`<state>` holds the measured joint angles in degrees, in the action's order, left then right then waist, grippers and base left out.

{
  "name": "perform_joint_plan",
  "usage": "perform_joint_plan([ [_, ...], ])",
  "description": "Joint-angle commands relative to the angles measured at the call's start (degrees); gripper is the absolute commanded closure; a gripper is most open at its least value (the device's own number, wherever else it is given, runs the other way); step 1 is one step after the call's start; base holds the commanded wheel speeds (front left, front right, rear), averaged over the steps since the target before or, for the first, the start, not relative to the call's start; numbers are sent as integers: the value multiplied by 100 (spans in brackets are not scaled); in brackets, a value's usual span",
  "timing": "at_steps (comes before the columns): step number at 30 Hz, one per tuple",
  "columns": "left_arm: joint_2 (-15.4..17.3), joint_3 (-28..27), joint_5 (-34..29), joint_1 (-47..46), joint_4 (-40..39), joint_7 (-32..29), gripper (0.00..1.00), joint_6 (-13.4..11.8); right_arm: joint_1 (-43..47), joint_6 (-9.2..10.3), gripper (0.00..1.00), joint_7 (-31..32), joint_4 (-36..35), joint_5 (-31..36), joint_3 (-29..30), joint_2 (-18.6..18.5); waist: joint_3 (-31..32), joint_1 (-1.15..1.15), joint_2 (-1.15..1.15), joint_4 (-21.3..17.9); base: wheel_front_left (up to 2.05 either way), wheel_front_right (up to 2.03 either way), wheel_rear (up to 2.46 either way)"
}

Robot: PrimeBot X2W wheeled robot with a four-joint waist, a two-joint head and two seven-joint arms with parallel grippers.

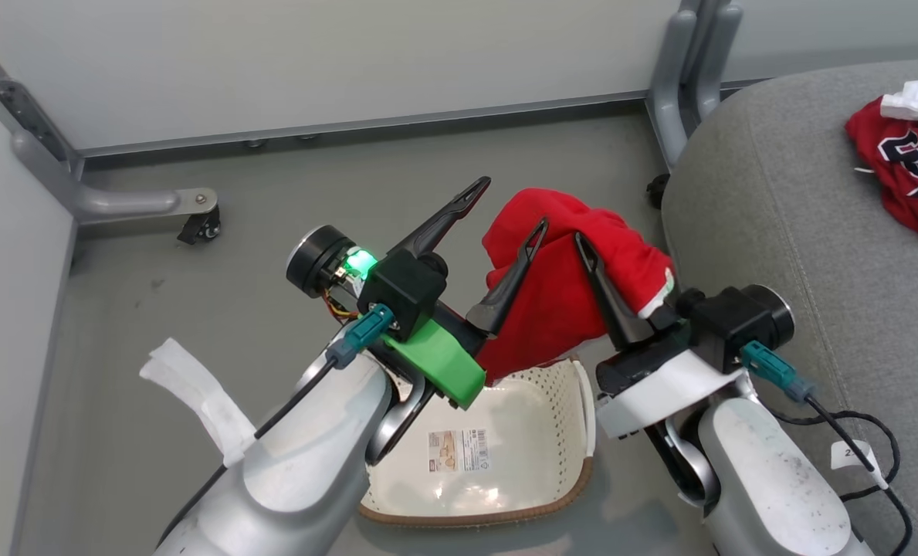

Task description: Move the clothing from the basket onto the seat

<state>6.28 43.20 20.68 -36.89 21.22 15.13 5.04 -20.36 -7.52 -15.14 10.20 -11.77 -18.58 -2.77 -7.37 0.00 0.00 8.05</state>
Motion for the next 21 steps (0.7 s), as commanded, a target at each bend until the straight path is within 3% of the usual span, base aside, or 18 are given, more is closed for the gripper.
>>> perform_joint_plan([
  [1,8,-15,-21,137,-10,0,0,20,107,6,100,0,-45,60,100,-22,-20,0,0,-157,0,0,0],
  [21,43,-201,-185,579,-85,-1,0,16,868,5,100,-1,-750,507,1460,-19,-274,0,0,-1364,0,0,0],
])
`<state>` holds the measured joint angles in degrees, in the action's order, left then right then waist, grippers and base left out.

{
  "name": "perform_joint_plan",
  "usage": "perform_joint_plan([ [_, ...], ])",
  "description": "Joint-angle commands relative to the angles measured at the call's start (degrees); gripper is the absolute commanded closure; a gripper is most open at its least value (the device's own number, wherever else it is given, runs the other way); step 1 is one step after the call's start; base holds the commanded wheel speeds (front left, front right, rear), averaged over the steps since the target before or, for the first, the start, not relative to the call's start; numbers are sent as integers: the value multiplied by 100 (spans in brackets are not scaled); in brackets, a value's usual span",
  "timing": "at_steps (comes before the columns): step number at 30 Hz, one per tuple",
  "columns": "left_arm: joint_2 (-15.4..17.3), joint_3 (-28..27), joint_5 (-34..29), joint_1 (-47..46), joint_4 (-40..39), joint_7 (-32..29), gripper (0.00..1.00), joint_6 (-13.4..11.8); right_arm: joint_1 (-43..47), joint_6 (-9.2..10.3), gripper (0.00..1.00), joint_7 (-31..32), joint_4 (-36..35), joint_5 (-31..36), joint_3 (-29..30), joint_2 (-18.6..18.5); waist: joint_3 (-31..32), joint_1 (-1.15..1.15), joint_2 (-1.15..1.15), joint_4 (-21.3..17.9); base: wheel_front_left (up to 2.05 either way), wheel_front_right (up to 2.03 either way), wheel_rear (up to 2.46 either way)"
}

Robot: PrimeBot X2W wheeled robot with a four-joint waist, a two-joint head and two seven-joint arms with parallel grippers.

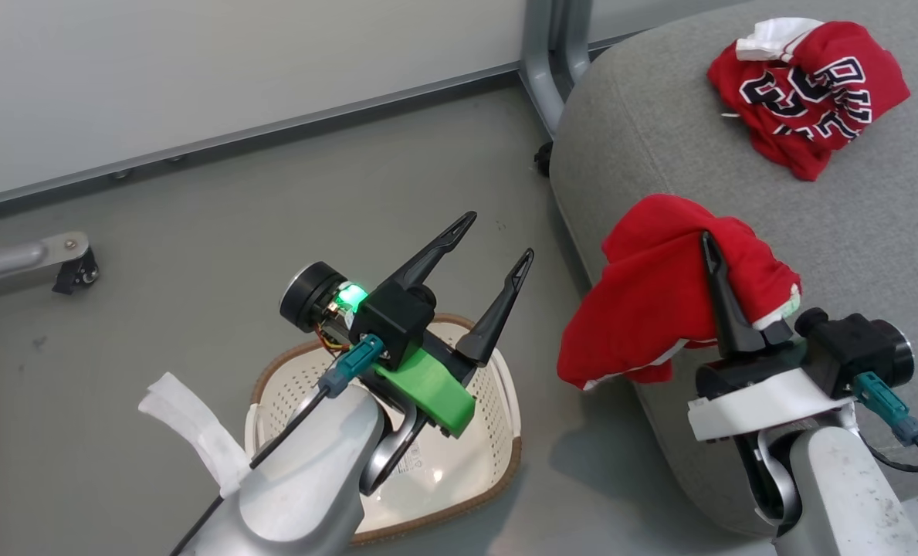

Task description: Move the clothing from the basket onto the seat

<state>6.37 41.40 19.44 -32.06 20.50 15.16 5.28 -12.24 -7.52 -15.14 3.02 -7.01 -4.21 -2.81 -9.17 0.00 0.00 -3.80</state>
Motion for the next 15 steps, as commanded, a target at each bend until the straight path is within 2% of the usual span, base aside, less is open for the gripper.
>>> perform_joint_plan([
  [1,37,-30,-74,99,-15,-3,0,-6,90,5,100,-1,-59,36,75,-16,-112,0,0,-220,0,0,0],
  [7,64,-107,-98,115,-40,-2,0,17,278,5,100,-1,-221,49,384,-16,-218,0,0,-454,0,0,0],
  [15,135,-252,-203,156,-153,-2,0,-4,180,5,100,0,-418,-44,493,-15,-369,0,0,-646,0,0,0],
])
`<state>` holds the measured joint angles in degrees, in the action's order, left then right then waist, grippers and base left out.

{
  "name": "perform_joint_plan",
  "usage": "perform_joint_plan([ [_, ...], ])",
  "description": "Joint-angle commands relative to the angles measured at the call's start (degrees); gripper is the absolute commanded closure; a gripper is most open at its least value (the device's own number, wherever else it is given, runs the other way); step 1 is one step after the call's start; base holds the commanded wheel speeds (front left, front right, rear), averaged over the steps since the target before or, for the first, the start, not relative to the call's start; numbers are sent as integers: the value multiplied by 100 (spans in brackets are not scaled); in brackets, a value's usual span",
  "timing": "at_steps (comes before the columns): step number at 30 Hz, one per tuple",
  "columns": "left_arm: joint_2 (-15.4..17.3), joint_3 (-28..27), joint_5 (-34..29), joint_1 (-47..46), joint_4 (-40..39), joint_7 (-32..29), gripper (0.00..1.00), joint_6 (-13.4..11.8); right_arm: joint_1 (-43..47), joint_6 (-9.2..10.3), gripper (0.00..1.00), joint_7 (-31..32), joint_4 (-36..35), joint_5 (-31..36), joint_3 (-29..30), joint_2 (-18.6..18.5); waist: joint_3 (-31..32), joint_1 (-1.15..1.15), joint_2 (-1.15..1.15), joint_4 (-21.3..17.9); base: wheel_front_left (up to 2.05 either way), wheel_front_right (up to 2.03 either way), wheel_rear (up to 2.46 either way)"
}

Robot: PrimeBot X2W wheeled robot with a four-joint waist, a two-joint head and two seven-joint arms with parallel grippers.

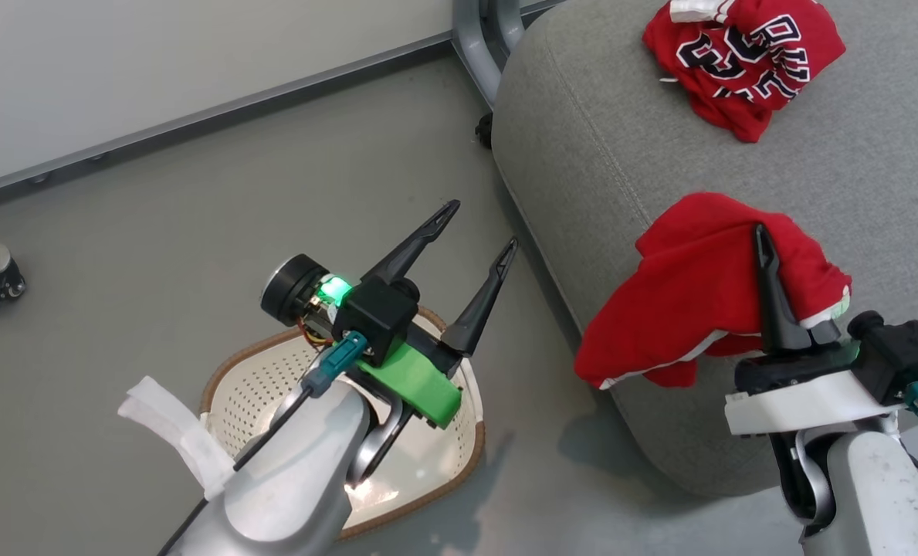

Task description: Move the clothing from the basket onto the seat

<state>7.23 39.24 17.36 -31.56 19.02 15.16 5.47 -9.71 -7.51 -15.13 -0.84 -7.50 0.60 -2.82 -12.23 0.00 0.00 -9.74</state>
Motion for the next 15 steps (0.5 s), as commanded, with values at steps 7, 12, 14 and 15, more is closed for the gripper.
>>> perform_joint_plan([
  [7,151,-220,-106,14,-158,-2,0,-9,-797,5,100,-1,-198,218,201,-67,-451,0,0,-31,0,0,0],
  [12,238,-358,-218,-180,-278,-2,0,12,-1841,5,100,-1,-221,324,479,-303,-944,0,0,35,0,0,0],
  [14,260,-399,-241,-252,-317,-2,0,26,-2270,5,100,-1,-174,389,579,-401,-1137,0,0,70,0,0,0],
  [15,272,-415,-254,-287,-336,-2,0,33,-2478,5,100,-1,-161,424,621,-462,-1231,0,0,88,0,0,0],
])
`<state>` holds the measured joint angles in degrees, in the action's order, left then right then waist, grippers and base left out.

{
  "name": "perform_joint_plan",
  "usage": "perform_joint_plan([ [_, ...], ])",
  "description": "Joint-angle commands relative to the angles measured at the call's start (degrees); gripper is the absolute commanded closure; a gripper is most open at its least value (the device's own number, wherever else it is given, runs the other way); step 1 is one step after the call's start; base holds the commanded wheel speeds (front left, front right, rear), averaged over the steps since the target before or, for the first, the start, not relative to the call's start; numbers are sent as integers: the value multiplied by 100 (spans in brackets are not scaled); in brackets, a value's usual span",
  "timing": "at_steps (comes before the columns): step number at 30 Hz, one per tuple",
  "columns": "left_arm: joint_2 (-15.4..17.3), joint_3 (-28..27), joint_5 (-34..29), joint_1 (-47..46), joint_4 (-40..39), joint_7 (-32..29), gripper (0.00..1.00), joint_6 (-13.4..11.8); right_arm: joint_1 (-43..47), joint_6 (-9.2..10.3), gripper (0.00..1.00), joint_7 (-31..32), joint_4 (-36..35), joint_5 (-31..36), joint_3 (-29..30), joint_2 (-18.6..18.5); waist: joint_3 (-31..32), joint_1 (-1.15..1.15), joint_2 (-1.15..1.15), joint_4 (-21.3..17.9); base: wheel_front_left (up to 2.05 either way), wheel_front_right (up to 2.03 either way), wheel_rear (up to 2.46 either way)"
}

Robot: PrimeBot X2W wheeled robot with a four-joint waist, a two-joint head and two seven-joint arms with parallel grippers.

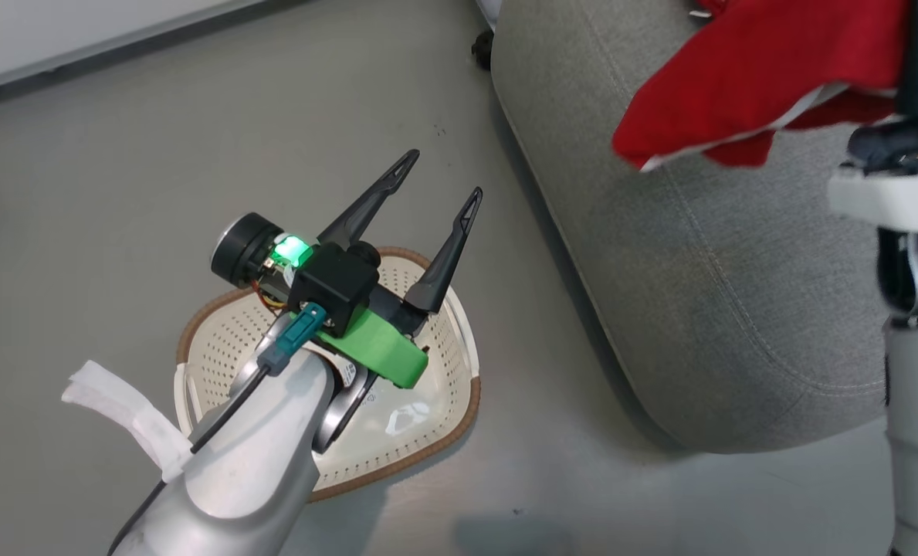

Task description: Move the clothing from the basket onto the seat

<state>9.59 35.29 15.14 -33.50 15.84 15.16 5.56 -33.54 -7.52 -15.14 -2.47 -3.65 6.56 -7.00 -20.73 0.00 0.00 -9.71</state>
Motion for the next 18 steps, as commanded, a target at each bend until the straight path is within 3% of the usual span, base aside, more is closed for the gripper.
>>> perform_joint_plan([
  [1,58,-43,-40,-143,-32,-2,0,32,-364,6,100,0,26,63,78,-111,-502,0,0,107,0,0,0],
  [7,171,-160,-152,-432,-169,-3,0,52,-1763,6,100,0,312,148,376,-541,-1180,0,0,169,0,0,0],
  [13,297,-198,-266,-767,-286,-3,0,91,-3306,6,100,0,1072,145,689,-1204,-1893,0,0,211,0,0,0],
  [18,325,-186,-315,-941,-323,-3,0,103,-4049,6,100,0,1816,212,931,-1622,-2280,0,0,243,0,0,0],
])
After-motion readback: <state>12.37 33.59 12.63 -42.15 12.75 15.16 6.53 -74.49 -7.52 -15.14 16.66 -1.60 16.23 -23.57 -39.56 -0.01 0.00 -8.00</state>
